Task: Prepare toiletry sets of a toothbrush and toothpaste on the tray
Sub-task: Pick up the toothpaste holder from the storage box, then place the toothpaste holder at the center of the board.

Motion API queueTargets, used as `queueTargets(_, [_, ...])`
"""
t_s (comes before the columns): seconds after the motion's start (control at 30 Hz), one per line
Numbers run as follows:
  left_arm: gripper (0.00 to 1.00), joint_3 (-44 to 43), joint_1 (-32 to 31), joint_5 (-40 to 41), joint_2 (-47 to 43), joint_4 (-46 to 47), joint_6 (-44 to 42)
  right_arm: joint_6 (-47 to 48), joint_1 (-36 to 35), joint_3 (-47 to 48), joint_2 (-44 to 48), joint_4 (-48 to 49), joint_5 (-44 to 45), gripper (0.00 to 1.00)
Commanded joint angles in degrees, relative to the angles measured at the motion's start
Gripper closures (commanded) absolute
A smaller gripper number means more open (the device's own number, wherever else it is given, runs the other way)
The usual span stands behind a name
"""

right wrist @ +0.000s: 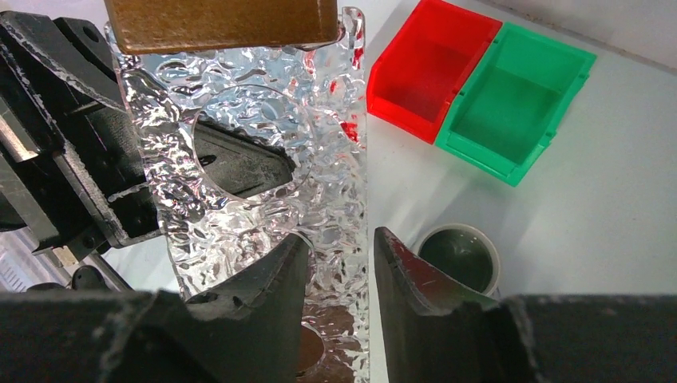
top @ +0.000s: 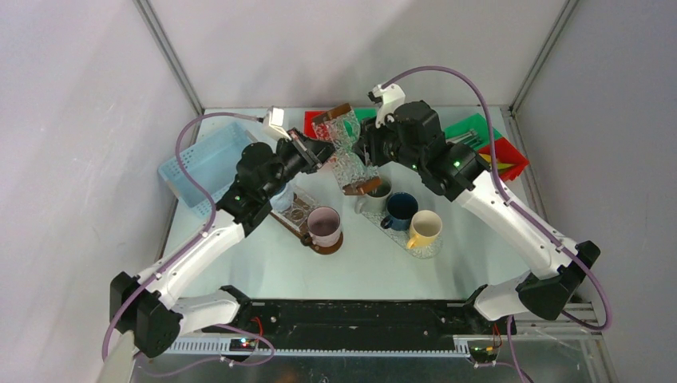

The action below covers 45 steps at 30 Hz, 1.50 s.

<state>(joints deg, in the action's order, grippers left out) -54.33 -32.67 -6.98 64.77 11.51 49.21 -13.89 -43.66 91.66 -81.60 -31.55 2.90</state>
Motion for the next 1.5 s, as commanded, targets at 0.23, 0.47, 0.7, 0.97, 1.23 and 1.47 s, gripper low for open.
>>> queueTargets(0.23, [0.74,-1.27,-1.12,0.12,-2.13,6.21,0.69,6.66,0.87,0.57,1.21,1.0,2.61,0.93])
queueTargets(0.47, [0.42,-0.64,-1.17,1.03,-3.99,3.56,-2.31,9.77,4.82,-2.55,6.2,4.84,-4.31,1.0])
queueTargets(0.7, [0.16,-0.22,-1.17,3.51,-8.13,-2.09,-7.35,15.18,12.98,-2.55,9.68,1.02,-7.16,1.0])
queueTargets(0.97, [0.0,-2.25,-0.62,14.8,-15.47,-16.89,-21.43,28.94,25.19,-4.08,9.88,-6.8,-18.11,1.0])
queueTargets(1.23, [0.0,-1.59,0.33,28.89,-22.65,-19.89,-34.44,41.94,32.3,-4.9,4.86,-14.14,-22.19,1.0])
queueTargets(1.47, [0.0,2.24,1.37,36.54,-24.75,-15.71,-42.58,48.73,36.3,-5.74,-3.6,-15.88,-23.5,1.0])
